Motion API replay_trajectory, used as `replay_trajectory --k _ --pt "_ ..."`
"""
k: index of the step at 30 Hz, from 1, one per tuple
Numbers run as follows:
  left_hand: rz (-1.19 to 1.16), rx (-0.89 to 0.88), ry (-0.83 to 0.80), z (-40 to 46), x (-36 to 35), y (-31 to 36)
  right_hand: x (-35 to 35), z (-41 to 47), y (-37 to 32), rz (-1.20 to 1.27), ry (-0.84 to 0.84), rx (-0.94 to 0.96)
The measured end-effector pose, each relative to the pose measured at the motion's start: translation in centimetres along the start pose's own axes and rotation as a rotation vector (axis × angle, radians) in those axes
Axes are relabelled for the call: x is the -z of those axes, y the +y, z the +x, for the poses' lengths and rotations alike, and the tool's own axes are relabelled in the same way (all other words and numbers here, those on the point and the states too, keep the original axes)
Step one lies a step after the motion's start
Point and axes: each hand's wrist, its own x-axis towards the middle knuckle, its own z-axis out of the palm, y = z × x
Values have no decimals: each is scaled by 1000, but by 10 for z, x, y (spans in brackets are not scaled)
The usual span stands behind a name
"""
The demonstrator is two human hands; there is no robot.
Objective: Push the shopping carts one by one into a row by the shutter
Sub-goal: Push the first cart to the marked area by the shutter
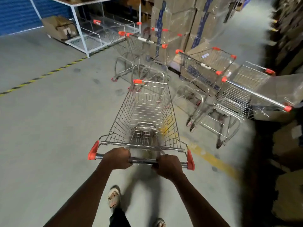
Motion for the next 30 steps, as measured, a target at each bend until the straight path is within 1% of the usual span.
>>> replay_trajectory --k 4,6,9,12,13,16,19,20,21,23,25,27,28,30 --pt "-86 99 31 -43 -24 28 -3 -29 1 2 13 77" --pt "-125 139 15 -64 -35 39 -4 -40 -2 -37 -9 129" --pt "-167 199 38 -94 -51 50 -7 -55 -8 -64 -31 197" --pt "-180 254 48 -121 -67 61 -12 -64 -17 -107 45 273" --pt "-180 268 55 -129 -73 63 -15 -66 -20 -110 45 276" --pt "-194 315 66 -153 -89 71 -27 -71 -29 -50 71 332" --pt "-194 354 77 -176 -99 77 -33 -77 -37 0 176 449" --pt "-193 364 84 -183 -101 79 -31 -78 -41 17 168 477" --pt "-192 373 93 -189 -103 80 -27 -76 -46 3 116 486" --pt "-200 397 110 -200 -107 81 -19 -67 -61 -72 15 443" --pt "-211 428 124 -209 -111 80 -6 -69 -76 -131 23 403" --pt "-237 455 135 -216 -116 78 3 -72 -88 -145 -15 483" --pt "-252 468 137 -220 -119 75 4 -70 -92 -148 -60 478" --pt "-266 490 143 -224 -124 69 4 -62 -101 -176 -100 495"
